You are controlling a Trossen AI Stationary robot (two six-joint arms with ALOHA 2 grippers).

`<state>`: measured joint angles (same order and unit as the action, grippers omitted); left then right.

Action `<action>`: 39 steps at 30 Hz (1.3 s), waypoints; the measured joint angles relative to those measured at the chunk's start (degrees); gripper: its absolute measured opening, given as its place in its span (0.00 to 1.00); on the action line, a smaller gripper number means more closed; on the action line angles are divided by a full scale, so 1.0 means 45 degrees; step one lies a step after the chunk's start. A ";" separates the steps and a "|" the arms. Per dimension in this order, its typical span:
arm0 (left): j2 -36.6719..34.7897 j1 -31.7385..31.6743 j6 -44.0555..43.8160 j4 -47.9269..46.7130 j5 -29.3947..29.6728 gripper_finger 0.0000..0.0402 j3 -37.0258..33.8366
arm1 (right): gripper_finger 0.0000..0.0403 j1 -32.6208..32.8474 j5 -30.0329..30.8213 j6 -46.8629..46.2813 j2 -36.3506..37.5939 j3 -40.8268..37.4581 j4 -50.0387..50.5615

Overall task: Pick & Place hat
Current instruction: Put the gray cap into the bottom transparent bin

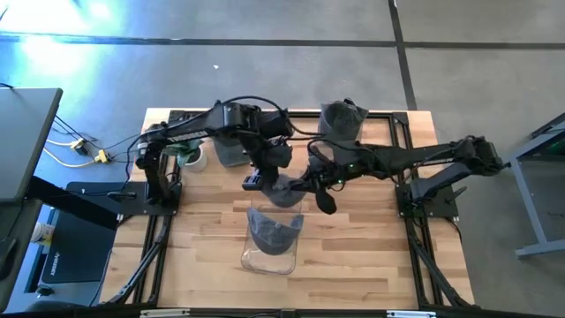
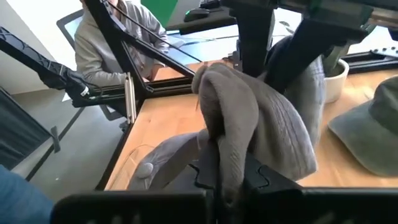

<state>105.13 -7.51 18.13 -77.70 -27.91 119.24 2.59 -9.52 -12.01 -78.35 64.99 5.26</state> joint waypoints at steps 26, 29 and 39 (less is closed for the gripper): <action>-0.4297 0.0005 -0.1123 0.6468 -0.4114 0.00 -0.8818 | 0.06 0.0500 -0.0860 -0.3021 -0.1185 0.0000 0.0102; -0.4242 0.0005 -0.0861 0.6288 -0.4819 0.00 -0.9035 | 0.07 0.0643 -0.0718 -0.3099 -0.1333 0.0000 0.0012; -0.4257 0.0005 -0.0651 0.6382 -0.5137 0.00 -0.9059 | 0.15 0.0763 -0.1489 -0.4307 -0.1695 0.0000 -0.0665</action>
<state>85.97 -7.49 15.20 -48.98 -51.03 78.48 6.02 -16.22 -31.39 -85.97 64.99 2.26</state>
